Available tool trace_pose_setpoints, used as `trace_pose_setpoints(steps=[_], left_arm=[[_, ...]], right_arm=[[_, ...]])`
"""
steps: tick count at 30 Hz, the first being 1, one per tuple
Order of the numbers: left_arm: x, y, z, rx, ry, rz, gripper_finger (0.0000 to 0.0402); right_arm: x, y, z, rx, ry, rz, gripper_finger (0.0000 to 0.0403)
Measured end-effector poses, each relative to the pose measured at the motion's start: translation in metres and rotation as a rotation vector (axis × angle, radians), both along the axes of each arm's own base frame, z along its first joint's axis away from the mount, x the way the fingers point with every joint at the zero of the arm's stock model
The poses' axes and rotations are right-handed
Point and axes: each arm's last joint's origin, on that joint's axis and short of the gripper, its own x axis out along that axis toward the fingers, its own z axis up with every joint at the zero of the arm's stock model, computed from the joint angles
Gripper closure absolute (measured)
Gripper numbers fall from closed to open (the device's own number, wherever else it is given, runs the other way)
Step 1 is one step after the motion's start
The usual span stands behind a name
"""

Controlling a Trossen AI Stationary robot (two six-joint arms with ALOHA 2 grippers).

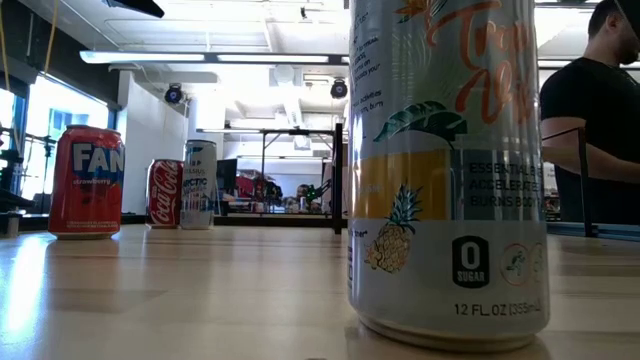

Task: Place canned beverage on shelf
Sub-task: Move the red soda to the center of the table

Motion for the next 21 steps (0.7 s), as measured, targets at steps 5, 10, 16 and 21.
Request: trace_pose_setpoints(steps=[5,10,16,21], left_arm=[[0.0,0.0,0.0,0.0,0.0,0.0,0.0067],[0.0,0.0,0.0,0.0,0.0,0.0,0.0067],[0.0,0.0,0.0,0.106,0.052,-0.062,0.0067],[0.0,0.0,0.0,0.145,0.074,-0.087,0.0067]], right_arm=[[-0.052,-0.004,0.03,-0.173,0.087,-0.13,0.0403],[-0.098,-0.001,0.051,-0.254,0.095,-0.267,0.0403],[-0.136,0.004,0.048,-0.334,0.066,-0.311,0.0403],[-0.175,-0.003,0.019,-0.307,0.084,-0.446,0.0403]])
